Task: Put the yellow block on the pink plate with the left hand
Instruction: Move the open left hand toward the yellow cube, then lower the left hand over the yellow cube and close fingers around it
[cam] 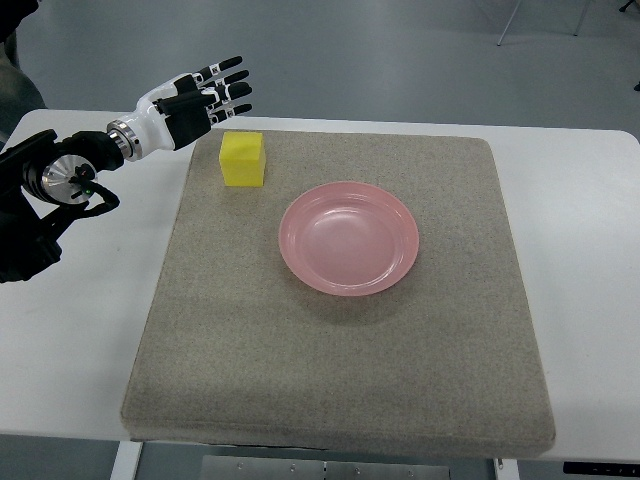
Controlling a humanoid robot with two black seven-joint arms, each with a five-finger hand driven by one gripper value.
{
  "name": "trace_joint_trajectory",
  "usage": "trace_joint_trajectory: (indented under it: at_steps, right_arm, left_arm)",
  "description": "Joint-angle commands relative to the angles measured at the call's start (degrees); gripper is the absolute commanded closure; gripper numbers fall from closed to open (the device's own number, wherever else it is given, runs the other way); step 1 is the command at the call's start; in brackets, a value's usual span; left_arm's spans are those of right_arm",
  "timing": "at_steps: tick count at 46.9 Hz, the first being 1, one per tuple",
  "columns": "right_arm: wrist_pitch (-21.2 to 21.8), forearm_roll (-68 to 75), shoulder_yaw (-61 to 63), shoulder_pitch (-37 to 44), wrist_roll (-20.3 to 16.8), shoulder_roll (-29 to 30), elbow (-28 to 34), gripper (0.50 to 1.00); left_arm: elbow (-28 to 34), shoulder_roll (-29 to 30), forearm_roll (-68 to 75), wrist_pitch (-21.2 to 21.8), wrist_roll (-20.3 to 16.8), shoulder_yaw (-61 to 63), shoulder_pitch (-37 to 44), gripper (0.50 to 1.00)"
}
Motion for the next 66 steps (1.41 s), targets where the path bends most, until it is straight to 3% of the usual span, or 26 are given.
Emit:
trace_joint_trajectory:
  at_steps: [1, 36, 66]
  right_arm:
    - [0.00, 0.00, 0.00, 0.00, 0.00, 0.00, 0.00, 0.576]
    - [0.00, 0.00, 0.00, 0.00, 0.00, 0.00, 0.00, 0.576]
    - [0.00, 0.00, 0.00, 0.00, 0.00, 0.00, 0.00, 0.576]
  left_arm:
    - [0.00, 0.06, 0.01, 0.00, -0.06, 0.00, -0.08, 0.506]
    - [2.54, 0.15, 1.41, -0.35, -0.50, -0.88, -0.51, 0.506]
    - [4.66, 0.94, 49.21, -0.26, -0.50, -0.18, -7.90, 0.508]
